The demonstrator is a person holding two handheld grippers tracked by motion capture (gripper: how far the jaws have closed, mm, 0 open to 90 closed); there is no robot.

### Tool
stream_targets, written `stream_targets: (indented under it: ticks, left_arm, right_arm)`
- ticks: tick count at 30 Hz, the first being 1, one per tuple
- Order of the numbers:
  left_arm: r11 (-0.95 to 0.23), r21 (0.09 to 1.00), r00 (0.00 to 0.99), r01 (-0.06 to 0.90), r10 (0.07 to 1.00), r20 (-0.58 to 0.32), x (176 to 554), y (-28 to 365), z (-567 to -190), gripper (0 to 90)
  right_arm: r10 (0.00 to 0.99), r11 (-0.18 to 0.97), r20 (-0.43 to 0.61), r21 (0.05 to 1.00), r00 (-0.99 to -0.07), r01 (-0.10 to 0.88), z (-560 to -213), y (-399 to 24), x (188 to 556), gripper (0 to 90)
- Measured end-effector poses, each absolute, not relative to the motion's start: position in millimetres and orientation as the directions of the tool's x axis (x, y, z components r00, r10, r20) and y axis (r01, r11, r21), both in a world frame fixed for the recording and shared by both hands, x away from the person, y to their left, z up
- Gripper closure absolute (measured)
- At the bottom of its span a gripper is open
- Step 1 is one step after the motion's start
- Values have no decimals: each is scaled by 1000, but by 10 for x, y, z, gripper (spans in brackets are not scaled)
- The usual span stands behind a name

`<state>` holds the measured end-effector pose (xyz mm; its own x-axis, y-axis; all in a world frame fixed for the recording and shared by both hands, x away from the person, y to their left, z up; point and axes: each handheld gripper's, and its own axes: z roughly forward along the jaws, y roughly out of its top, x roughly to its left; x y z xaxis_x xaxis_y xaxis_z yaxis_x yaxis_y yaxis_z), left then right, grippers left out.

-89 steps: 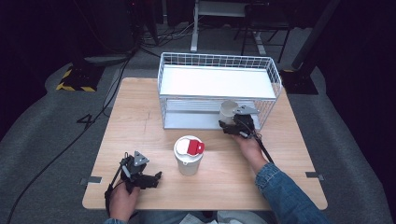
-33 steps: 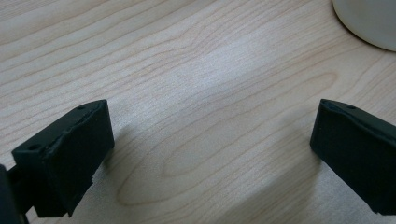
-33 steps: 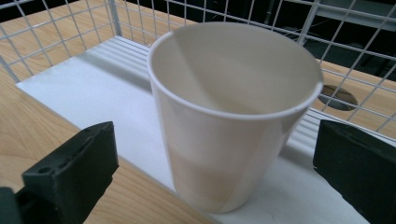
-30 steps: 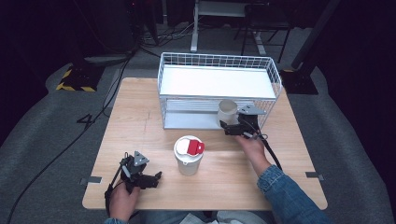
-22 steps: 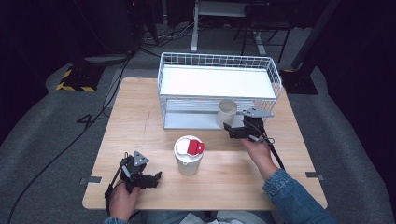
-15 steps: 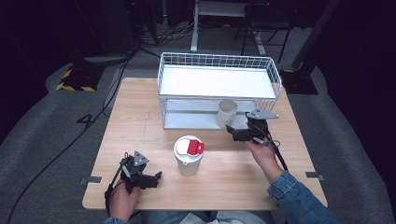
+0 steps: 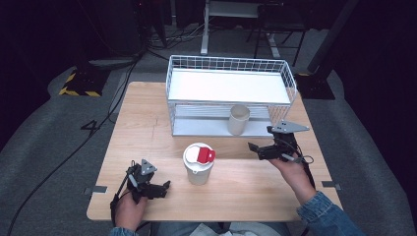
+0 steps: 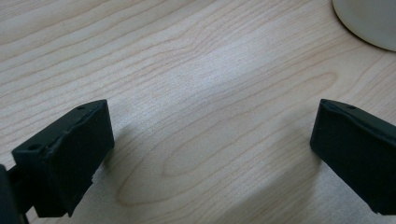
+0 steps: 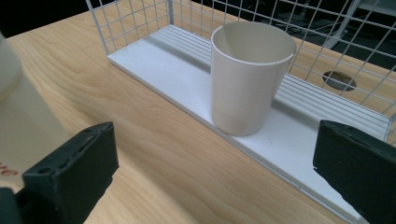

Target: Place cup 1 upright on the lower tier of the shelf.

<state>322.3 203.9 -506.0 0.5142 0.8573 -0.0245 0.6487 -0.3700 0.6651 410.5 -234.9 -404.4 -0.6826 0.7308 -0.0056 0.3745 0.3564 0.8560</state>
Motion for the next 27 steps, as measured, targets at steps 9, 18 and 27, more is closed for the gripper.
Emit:
stream_targets:
  ticks: [9, 18, 27]
  left_arm:
    - [-370, 665, 514, 649, 857, -25, 3223, 2039, -5059, 1]
    - [-368, 665, 513, 650, 858, -26, 3235, 2037, -5060, 1]
    - [-368, 665, 513, 650, 858, -27, 3235, 2037, -5060, 1]
  right_arm:
    - [737, 349, -7, 860, -676, 372, -4012, -2572, 3877, 4]
    - [736, 349, 20, 845, -677, 405, -4088, -2837, 3710, 24]
    - [750, 356, 36, 820, -661, 448, -4308, -3094, 3576, 59]
